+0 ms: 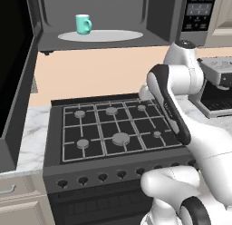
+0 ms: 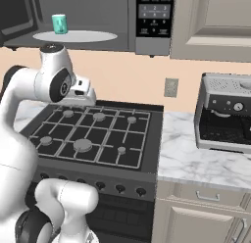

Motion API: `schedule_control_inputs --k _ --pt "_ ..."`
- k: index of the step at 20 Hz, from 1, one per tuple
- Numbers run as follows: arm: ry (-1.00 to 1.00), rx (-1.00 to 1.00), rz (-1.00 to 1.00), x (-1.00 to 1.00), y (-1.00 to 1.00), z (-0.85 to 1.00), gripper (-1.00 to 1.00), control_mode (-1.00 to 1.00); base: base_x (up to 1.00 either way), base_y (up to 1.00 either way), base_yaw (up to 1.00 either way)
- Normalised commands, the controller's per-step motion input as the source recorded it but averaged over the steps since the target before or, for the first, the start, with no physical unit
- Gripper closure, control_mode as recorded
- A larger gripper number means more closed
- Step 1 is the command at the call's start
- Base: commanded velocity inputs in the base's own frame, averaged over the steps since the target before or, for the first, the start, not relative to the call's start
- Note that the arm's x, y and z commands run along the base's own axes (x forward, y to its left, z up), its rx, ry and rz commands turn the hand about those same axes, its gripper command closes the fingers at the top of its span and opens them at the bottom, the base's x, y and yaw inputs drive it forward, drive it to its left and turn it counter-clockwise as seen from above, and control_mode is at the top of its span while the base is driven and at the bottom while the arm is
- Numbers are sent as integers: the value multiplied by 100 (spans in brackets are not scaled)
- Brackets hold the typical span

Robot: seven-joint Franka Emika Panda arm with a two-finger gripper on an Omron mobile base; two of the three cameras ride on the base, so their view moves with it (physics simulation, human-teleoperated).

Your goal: Pick the cup of tea, navigate to the dining table, and place it on the saucer.

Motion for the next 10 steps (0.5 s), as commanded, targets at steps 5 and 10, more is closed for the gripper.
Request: schedule_control_inputs --k 5,10 --pt "-58 0 0 -43 72 81 -100 -100 0 0 0" --pt "-49 2 0 -5 45 100 -100 -100 0 0 0"
